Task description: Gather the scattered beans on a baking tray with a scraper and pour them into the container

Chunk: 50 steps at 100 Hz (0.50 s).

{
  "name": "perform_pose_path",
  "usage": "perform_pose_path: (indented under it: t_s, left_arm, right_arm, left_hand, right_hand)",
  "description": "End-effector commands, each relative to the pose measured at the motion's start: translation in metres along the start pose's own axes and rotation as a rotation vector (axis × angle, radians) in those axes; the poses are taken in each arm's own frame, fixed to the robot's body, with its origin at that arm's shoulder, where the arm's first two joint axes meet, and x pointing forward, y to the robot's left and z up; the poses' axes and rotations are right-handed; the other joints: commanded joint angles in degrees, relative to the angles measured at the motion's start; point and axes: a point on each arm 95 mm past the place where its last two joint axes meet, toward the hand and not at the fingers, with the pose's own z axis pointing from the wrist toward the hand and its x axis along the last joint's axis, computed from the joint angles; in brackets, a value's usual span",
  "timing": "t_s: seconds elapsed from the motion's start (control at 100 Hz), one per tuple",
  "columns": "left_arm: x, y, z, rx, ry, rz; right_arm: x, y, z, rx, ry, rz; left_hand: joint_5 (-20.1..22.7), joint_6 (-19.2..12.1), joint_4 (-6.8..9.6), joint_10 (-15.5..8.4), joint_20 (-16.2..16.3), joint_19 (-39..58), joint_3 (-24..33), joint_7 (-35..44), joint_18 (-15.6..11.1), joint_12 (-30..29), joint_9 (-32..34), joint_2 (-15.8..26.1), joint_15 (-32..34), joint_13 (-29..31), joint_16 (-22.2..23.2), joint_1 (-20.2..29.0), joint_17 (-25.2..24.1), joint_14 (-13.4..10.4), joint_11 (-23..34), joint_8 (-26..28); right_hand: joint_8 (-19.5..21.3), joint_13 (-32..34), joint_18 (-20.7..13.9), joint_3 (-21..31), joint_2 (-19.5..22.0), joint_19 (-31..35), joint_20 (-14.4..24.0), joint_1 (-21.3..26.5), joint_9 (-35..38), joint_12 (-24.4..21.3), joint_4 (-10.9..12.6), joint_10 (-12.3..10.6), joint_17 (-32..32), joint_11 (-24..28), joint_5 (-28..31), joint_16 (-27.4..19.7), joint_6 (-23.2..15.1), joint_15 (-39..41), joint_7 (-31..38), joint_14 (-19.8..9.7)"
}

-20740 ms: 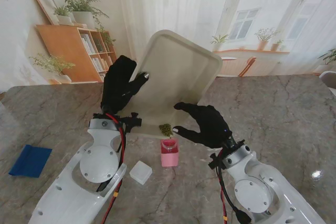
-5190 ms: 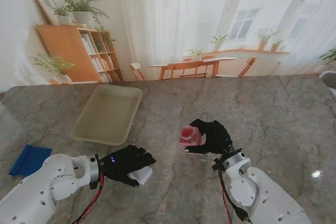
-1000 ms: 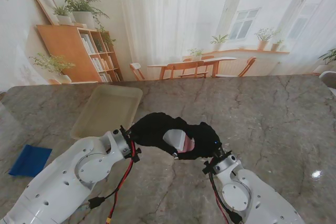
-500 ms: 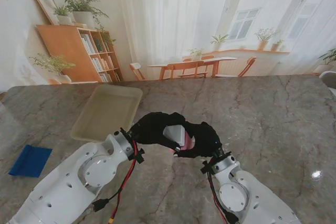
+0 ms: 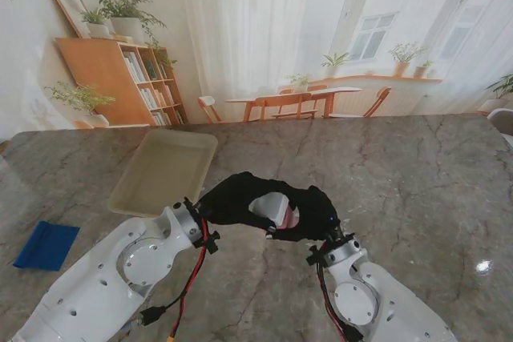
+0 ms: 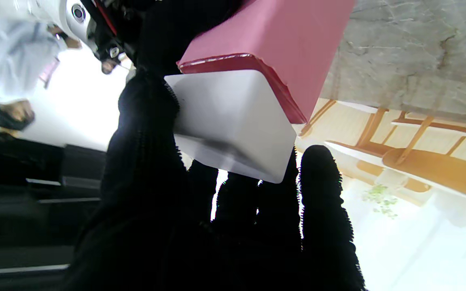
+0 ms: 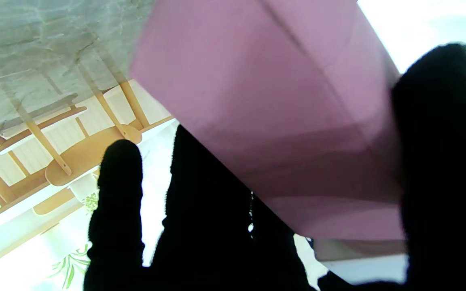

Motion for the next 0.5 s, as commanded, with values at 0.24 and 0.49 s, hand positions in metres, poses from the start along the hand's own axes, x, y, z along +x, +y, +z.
perform_pose_path:
  t_s: [0.24, 0.49]
  left_arm:
    - [0.0000, 0.0010, -0.0008, -0.087, 0.088, 0.108]
    - [0.0021, -0.0064, -0.0038, -0.140, 0.124, 0.139]
  right_arm:
    - [0.0050, 0.0033, 0.0033, 0.002, -0.004, 0.020]
    - [0.0055, 0.0061, 0.0032, 0.008, -0.011, 0.019]
  left_hand:
    - [0.19, -10.24, -1.58, -15.80, -5.46, -6.49, 26.51, -0.71, 1.98, -19.72, 1.27, 6.66, -6.46, -2.45, -7.48, 8.57, -6.08, -5.87, 3.27, -4.92]
    - [-0.19, -12.52, -1.88, -9.99, -10.79, -12.66, 31.57, -4.96, 3.89, -26.43, -8.74, 4.91, -10.81, -10.07, -14.02, 6.98, -10.93, -3.72, -3.29, -10.12]
  right_hand:
    - [1.87, 1.28, 0.21, 18.91, 8.34, 1.61, 0.59, 12.13, 5.02, 1.89, 1.75, -8.15, 0.25, 8.27, 3.37, 1.20, -11.20, 1.66, 7.91, -2.74]
    - [1.89, 1.21, 0.20, 18.91, 8.40, 1.59, 0.56, 12.12, 4.95, 2.00, 1.77, -8.21, 0.26, 8.24, 3.28, 1.20, -11.37, 1.61, 7.86, -2.78]
